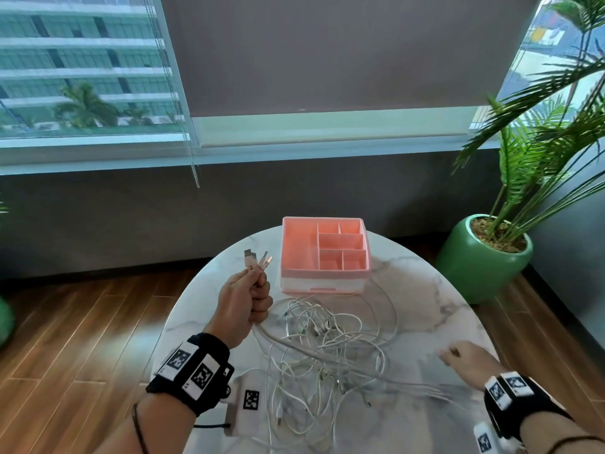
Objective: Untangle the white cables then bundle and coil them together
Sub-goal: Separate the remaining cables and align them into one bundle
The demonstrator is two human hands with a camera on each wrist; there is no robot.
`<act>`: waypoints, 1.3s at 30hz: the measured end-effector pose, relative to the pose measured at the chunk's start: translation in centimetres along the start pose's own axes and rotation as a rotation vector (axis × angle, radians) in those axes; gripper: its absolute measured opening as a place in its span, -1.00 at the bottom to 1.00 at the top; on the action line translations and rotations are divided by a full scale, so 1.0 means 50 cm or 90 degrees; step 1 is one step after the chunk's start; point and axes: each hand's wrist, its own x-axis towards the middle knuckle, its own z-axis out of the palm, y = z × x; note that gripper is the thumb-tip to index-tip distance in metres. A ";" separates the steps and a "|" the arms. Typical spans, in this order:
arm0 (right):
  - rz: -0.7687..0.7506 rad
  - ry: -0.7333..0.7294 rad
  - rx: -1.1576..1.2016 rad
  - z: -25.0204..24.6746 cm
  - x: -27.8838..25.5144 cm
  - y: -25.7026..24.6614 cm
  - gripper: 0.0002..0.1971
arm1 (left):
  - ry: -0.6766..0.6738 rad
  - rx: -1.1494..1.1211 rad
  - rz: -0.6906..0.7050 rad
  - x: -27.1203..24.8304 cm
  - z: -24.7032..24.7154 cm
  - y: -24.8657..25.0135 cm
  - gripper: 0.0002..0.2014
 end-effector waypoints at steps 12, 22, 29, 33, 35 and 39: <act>-0.124 -0.074 0.025 0.037 0.058 -0.255 -0.73 | 0.007 0.013 -0.003 -0.007 -0.020 0.012 -0.65; -0.032 -0.100 -0.024 0.130 0.033 -0.155 -0.72 | -0.012 0.010 0.013 -0.012 -0.013 0.021 -0.64; -0.064 -0.025 0.035 0.112 -0.014 -0.141 -0.89 | -0.025 0.029 0.013 -0.009 0.010 0.028 -0.65; -0.140 0.031 0.091 0.104 -0.043 -0.183 -0.71 | -0.039 0.027 0.011 -0.011 0.017 0.028 -0.64; -0.166 -0.024 0.096 0.107 -0.053 -0.201 -0.67 | -0.043 0.021 0.011 -0.013 0.018 0.028 -0.64; -0.175 -0.163 0.042 0.117 -0.062 -0.220 -0.70 | -0.039 0.012 0.008 -0.020 0.011 0.031 -0.63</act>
